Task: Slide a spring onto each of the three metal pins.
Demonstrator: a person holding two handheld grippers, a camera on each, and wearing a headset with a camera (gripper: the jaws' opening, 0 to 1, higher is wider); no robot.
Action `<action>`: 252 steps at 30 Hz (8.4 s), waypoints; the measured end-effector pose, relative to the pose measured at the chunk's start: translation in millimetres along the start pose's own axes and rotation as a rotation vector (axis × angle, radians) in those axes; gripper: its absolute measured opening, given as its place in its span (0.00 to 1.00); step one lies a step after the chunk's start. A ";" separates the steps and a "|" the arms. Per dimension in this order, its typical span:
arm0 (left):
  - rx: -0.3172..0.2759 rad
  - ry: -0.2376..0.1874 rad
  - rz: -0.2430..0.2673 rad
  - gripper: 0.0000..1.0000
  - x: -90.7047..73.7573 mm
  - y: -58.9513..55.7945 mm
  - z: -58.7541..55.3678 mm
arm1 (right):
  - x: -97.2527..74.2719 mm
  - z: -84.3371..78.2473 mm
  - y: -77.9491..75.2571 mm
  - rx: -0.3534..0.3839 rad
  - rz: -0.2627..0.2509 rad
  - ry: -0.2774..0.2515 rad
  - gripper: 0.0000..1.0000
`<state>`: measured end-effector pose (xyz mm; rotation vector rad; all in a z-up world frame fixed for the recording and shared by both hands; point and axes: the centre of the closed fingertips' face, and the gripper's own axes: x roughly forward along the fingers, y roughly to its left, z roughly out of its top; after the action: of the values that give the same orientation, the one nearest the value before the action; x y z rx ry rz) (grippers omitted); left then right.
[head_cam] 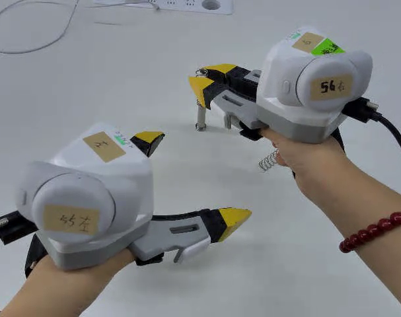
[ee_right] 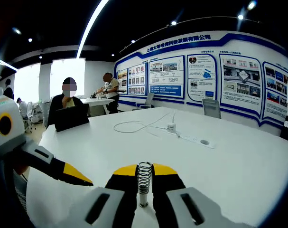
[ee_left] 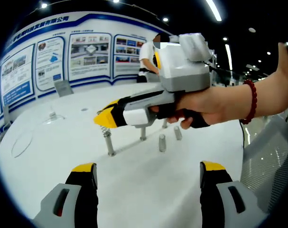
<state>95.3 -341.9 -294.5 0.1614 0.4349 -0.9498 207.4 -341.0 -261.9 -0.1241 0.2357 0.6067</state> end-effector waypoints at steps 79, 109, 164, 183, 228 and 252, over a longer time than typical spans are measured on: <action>0.009 0.027 0.025 0.84 -2.1 2.3 6.6 | -45.1 -9.9 -0.9 0.154 -0.084 0.086 0.39; 0.067 0.054 -0.011 0.69 22.5 -6.6 17.6 | -120.8 -26.4 -32.0 0.185 -0.169 0.145 0.64; 0.092 0.202 -0.152 0.16 113.2 -40.4 -7.9 | -177.5 -69.4 -57.5 0.244 -0.225 0.182 0.54; 0.225 0.173 -0.154 0.10 110.9 -42.7 -3.1 | -175.7 -65.9 -60.9 0.306 -0.249 0.164 0.54; 0.070 -0.164 -0.204 0.10 57.9 -66.4 69.0 | -151.4 -27.3 -42.8 0.894 -0.131 -0.086 0.16; 0.071 -0.122 -0.173 0.14 56.0 -56.5 65.5 | -142.3 -4.1 -31.3 0.659 -0.091 -0.090 0.11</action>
<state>96.3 -437.5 -256.3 0.1308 0.3063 -1.1389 111.6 -445.5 -228.1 0.5247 0.3295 0.4182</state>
